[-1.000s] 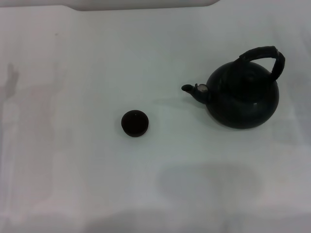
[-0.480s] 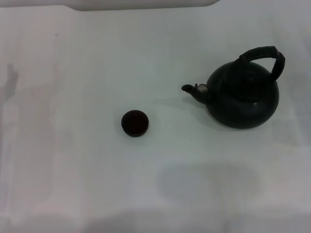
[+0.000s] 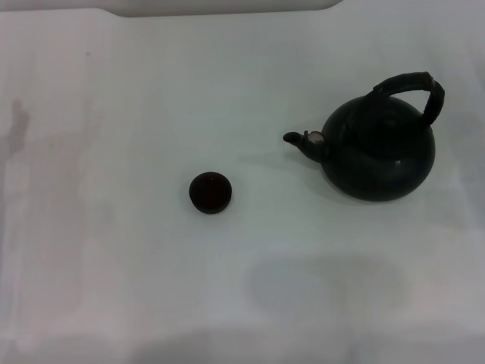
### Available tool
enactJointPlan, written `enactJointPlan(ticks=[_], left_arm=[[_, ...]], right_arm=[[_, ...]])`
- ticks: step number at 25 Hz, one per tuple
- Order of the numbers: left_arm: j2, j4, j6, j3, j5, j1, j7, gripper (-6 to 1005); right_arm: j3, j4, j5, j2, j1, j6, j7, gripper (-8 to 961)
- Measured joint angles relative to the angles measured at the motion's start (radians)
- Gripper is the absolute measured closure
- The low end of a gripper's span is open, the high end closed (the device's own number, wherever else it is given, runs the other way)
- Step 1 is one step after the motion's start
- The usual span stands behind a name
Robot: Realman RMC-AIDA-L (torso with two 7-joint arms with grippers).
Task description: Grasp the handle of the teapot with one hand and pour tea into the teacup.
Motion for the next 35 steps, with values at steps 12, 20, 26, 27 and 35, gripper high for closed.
enactJointPlan(ticks=[12,20,26,27,35], left_arm=[[0.0,0.0,-0.002,0.0,0.0,0.0,0.0,112],[0.0,0.0,-0.002,0.0,-0.001,0.0,0.0,111],[0.0,0.0,-0.002,0.0,-0.001,0.0,0.0,111],[0.0,0.0,-0.002,0.0,0.0,0.0,0.0,111],[0.0,0.0,-0.001,0.0,0.0,-0.003,0.0,111]], right_arm=[[0.0,0.002,0.0,0.0,-0.001,0.007,0.0,216],[0.0,0.002,0.0,0.0,0.002,0.009,0.002,216],[0.0,0.002,0.0,0.0,0.002,0.009,0.002,216],[0.0,0.002,0.0,0.0,0.002,0.009,0.002,216],[0.0,0.002,0.0,0.0,0.003,0.009,0.002,217]])
